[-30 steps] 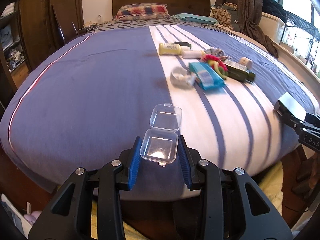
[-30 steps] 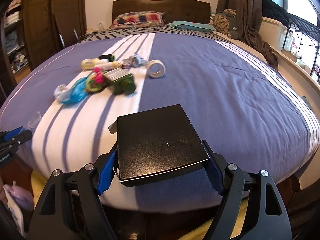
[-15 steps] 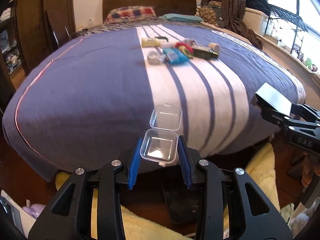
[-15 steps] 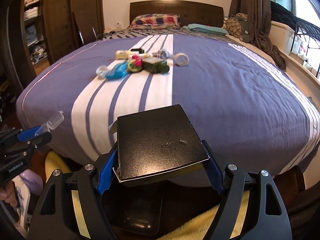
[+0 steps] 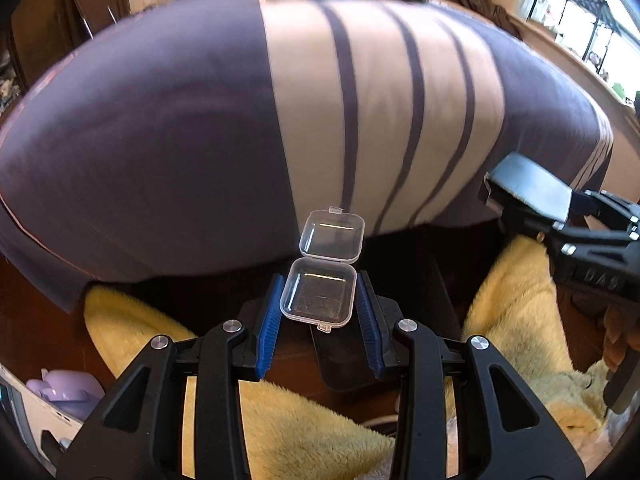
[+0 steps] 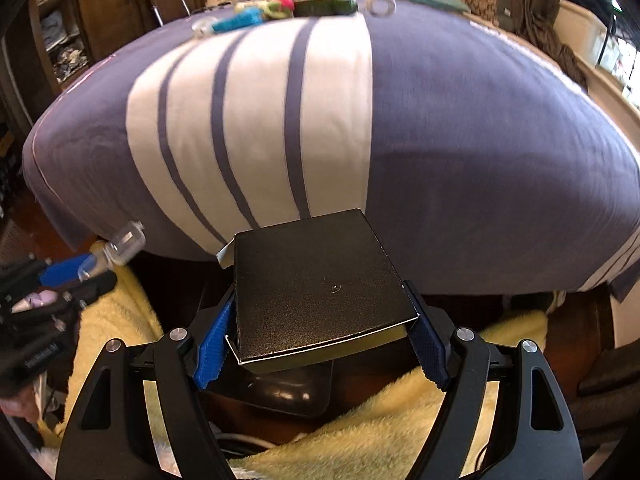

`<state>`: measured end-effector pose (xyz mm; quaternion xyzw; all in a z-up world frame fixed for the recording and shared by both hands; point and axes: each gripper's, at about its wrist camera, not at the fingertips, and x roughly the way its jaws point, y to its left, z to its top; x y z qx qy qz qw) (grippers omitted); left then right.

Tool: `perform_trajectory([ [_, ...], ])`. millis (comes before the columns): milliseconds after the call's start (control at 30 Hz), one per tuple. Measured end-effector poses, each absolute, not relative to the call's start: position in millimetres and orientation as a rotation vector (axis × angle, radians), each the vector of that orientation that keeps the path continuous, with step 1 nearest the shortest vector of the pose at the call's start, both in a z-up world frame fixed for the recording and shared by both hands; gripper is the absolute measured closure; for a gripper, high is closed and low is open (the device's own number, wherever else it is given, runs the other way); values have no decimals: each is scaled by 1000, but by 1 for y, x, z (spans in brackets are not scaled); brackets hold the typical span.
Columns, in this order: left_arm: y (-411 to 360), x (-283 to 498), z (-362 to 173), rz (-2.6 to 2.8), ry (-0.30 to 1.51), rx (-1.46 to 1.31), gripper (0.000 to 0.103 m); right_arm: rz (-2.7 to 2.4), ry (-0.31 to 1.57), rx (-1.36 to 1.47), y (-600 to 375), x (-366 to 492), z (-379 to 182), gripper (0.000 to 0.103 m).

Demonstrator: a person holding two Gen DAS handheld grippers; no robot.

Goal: Collect trash
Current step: 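Carry both boxes down to the black bin and open both tools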

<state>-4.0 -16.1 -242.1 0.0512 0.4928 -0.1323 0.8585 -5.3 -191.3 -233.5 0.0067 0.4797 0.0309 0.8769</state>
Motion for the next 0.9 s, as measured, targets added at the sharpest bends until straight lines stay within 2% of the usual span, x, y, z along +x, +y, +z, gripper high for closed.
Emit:
perform_trajectory([
  [467, -34, 19, -307, -354, 1250, 83, 69, 128, 1203, 105, -185, 23, -292, 25],
  [800, -44, 33, -328, -391, 1336, 64, 68, 143, 1276, 107, -180, 46, -307, 24],
  [900, -43, 36, -331, -389, 1351, 64, 66, 140, 1274, 109, -179, 47, -307, 20],
])
